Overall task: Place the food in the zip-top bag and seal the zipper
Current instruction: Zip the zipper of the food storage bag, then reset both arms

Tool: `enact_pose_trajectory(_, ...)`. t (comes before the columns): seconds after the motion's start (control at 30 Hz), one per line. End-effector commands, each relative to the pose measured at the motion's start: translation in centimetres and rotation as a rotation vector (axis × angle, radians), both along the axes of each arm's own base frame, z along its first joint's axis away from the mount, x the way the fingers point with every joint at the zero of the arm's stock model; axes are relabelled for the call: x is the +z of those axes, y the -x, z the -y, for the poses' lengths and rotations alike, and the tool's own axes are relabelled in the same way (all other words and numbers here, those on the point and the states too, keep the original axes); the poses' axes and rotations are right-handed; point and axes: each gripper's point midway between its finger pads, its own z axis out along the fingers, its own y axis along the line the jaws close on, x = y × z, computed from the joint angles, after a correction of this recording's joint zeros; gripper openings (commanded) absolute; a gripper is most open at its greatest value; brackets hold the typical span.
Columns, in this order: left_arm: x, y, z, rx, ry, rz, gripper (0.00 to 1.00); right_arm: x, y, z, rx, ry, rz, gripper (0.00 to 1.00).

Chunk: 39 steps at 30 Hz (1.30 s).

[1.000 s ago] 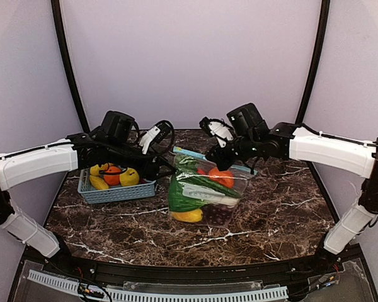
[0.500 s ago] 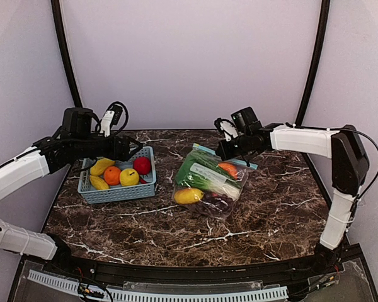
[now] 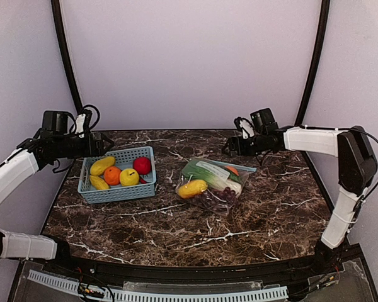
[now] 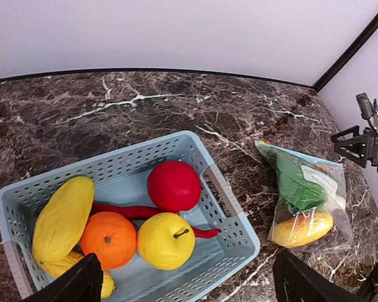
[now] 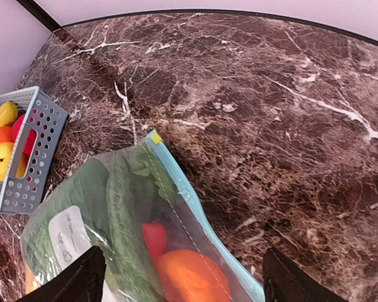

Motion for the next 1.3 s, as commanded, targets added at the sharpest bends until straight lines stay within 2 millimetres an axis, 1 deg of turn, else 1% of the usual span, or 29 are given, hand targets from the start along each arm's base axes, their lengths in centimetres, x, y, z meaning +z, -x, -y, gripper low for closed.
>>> enact_pose_trajectory(0.0, -1.8, 1.3, -3.4, 0.066, -0.033, -0.063, 0.97, 1.9, 0.2, 3.4, -0.077, -0.028, 0.026, 0.9)
enact_pose_trajectory(0.03, -2.0, 1.3, -3.9, 0.079, -0.039, -0.067, 0.97, 1.9, 0.4, 4.4, -0.099, -0.027, 0.023, 0.93)
enact_pose_trajectory(0.07, -2.2, 1.4, -5.1, 0.105, -0.048, -0.07, 0.98, 1.9, 0.6, 5.5, -0.122, -0.026, 0.019, 0.95)
enact_pose_trajectory(0.1, -2.3, 1.5, -5.5, 0.113, -0.051, -0.069, 0.98, 2.0, 0.7, 7.0, -0.154, -0.028, 0.016, 0.98)
enact_pose_trajectory(0.13, -2.4, 1.7, -7.0, 0.153, -0.055, -0.066, 0.99, 2.0, 1.0, 8.1, -0.177, -0.032, 0.012, 0.98)
enact_pose_trajectory(0.27, -2.0, 2.4, -9.7, 0.248, -0.104, -0.027, 0.99, 3.2, 2.3, 12.3, -0.276, -0.025, 0.03, 0.99)
enact_pose_trajectory(0.3, -1.3, 2.6, -10.4, 0.282, -0.129, 0.003, 0.99, 3.9, 2.8, 13.2, -0.297, -0.018, 0.048, 0.99)
enact_pose_trajectory(0.33, -1.3, 2.7, -11.0, 0.31, -0.155, 0.013, 0.99, 4.6, 3.3, 14.1, -0.317, -0.016, 0.071, 0.99)
enact_pose_trajectory(0.37, -0.4, 3.0, -11.2, 0.319, -0.164, 0.052, 0.99, 5.3, 3.8, 14.8, -0.335, -0.016, 0.094, 0.99)
enact_pose_trajectory(0.4, -0.3, 3.3, -11.3, 0.316, -0.189, 0.068, 0.99, 6.2, 4.3, 15.7, -0.358, -0.019, 0.127, 0.99)
enact_pose_trajectory(0.43, 0.5, 3.7, -11.4, 0.319, -0.2, 0.102, 0.99, 7.2, 4.8, 16.4, -0.38, -0.019, 0.167, 0.99)
enact_pose_trajectory(0.47, 0.5, 3.9, -11.7, 0.329, -0.222, 0.114, 0.99, 8.4, 5.4, 17.0, -0.393, -0.023, 0.224, 0.99)
enact_pose_trajectory(0.5, 1.1, 4.2, -11.8, 0.338, -0.229, 0.143, 0.99, 9.7, 6.1, 17.5, -0.4, -0.026, 0.29, 0.98)
enact_pose_trajectory(0.53, 1.0, 4.4, -12.0, 0.345, -0.24, 0.148, 0.99, 10.7, 6.7, 18.0, -0.41, -0.028, 0.346, 0.99)
enact_pose_trajectory(0.57, 1.4, 4.6, -12.1, 0.349, -0.242, 0.17, 0.99, 11.7, 7.4, 18.4, -0.414, -0.031, 0.406, 0.99)
enact_pose_trajectory(0.6, 1.4, 4.8, -12.1, 0.352, -0.243, 0.175, 0.99, 12.5, 8.1, 18.8, -0.417, -0.03, 0.456, 0.99)
enact_pose_trajectory(0.67, 1.7, 5.0, -12.0, 0.354, -0.237, 0.195, 0.99, 13.2, 9.4, 19.3, -0.414, -0.019, 0.532, 0.98)
enact_pose_trajectory(0.77, 1.8, 5.2, -11.9, 0.355, -0.227, 0.215, 0.99, 13.2, 10.5, 20.0, -0.429, -0.002, 0.597, 0.99)
enact_pose_trajectory(0.93, 1.2, 5.3, -11.8, 0.352, -0.22, 0.21, 0.99, 12.1, 12.0, 20.7, -0.445, 0.015, 0.646, 0.99)
enact_pose_trajectory(1.07, 1.6, 5.6, -11.9, 0.359, -0.219, 0.229, 0.99, 11.6, 12.3, 20.5, -0.431, 0.015, 0.631, 0.99)
enact_pose_trajectory(1.27, 1.8, 5.9, -11.9, 0.362, -0.22, 0.25, 0.99, 11.7, 12.3, 20.3, -0.413, 0.015, 0.627, 0.99)
